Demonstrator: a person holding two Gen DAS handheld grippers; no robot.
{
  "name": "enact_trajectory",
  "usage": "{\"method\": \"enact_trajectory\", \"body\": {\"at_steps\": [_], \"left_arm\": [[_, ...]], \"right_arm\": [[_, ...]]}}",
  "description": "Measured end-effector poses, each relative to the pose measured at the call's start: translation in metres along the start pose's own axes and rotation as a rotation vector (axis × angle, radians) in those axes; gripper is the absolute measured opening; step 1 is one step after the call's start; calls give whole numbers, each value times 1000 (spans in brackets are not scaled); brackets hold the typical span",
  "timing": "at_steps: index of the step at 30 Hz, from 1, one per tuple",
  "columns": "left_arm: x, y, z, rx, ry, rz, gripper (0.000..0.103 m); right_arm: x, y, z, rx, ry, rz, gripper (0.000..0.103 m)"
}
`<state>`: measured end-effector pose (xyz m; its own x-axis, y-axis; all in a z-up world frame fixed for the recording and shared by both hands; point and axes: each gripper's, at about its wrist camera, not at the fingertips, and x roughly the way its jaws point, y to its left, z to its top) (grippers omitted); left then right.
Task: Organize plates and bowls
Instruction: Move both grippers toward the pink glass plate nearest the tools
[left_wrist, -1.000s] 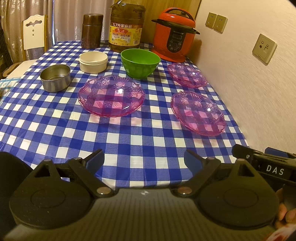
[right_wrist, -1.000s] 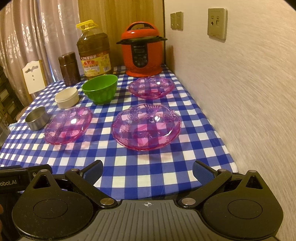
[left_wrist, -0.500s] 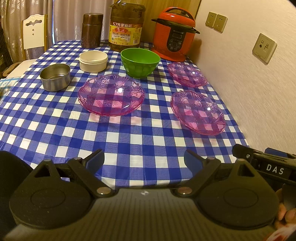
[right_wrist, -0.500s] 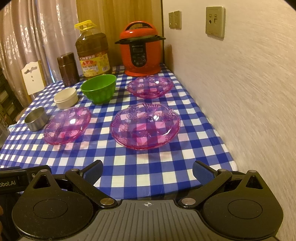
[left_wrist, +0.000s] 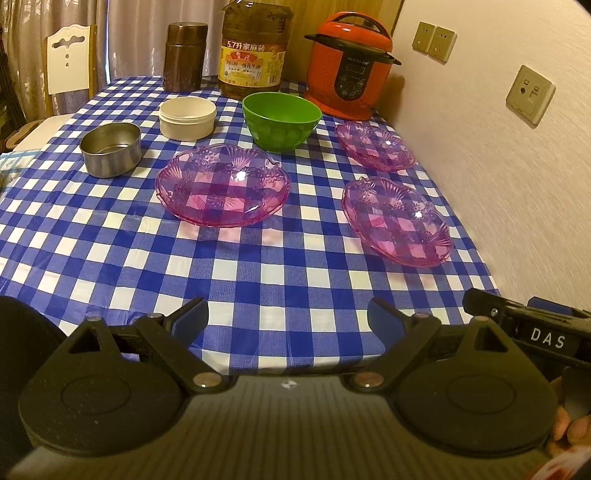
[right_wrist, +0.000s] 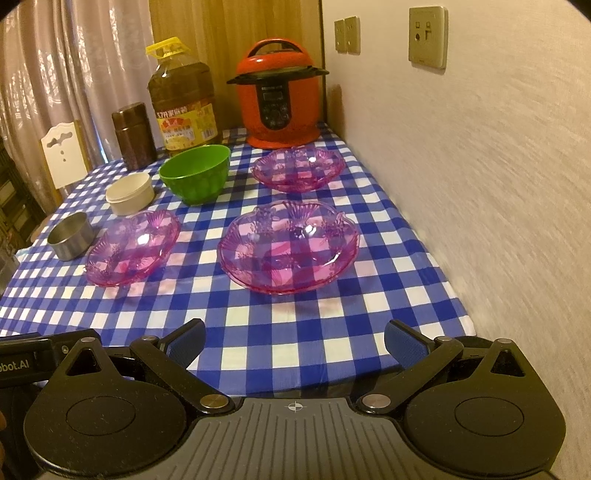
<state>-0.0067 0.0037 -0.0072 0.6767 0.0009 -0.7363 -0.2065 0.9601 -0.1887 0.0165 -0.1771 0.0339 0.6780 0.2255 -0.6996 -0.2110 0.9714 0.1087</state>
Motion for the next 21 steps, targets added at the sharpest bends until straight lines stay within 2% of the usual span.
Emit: {"method": "enact_trajectory", "body": {"at_steps": [12, 21], "left_arm": [[10, 23, 18, -91, 7, -2, 92], [27, 62, 48, -172, -32, 47, 92]], "right_arm": [[14, 10, 6, 18, 24, 26, 102], [45, 26, 32, 47, 34, 94, 102]]}}
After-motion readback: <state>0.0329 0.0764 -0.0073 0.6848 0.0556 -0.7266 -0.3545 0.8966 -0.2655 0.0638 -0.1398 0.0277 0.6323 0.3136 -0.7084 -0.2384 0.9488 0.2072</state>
